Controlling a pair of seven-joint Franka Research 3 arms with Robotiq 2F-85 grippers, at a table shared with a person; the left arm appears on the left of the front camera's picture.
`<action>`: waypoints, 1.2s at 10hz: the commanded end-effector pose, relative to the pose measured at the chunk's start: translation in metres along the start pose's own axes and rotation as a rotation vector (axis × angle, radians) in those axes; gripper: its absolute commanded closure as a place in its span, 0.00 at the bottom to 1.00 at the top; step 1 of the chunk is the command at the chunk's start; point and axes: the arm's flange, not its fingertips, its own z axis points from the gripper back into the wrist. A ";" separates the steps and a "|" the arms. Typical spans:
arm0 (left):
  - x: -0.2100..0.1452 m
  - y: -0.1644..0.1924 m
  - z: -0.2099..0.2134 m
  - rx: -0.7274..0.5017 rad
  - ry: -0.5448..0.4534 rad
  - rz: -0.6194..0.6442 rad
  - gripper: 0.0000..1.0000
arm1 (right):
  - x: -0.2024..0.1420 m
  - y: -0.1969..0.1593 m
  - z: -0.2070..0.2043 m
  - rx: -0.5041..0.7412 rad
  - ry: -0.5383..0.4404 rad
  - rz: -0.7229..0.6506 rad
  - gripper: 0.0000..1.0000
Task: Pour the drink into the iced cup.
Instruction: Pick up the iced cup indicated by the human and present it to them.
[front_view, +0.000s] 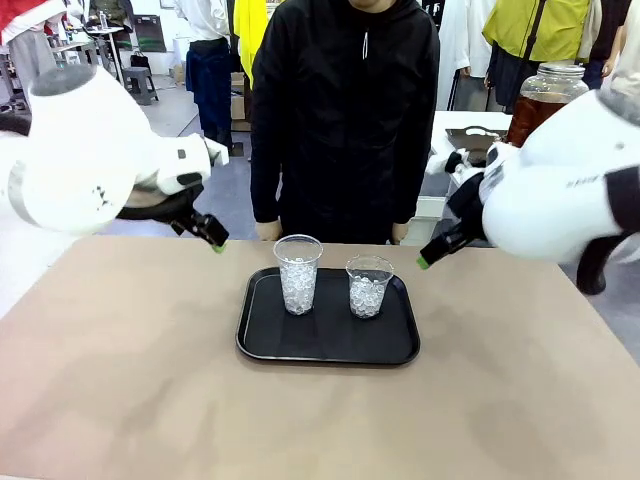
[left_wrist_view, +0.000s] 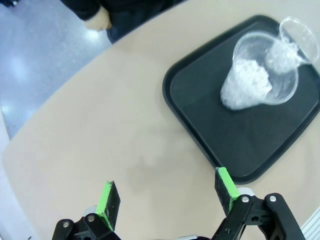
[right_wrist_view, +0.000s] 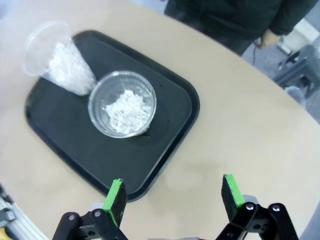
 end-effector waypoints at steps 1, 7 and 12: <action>0.020 0.012 0.027 -0.058 -0.011 0.035 0.00 | 0.010 -0.030 0.031 0.135 -0.027 -0.053 0.00; 0.026 0.067 0.047 -0.422 -0.038 0.500 0.00 | 0.021 -0.093 0.054 0.609 -0.049 -0.417 0.00; -0.007 0.082 0.024 -0.539 -0.023 0.613 0.00 | -0.001 -0.107 0.031 0.742 -0.076 -0.489 0.00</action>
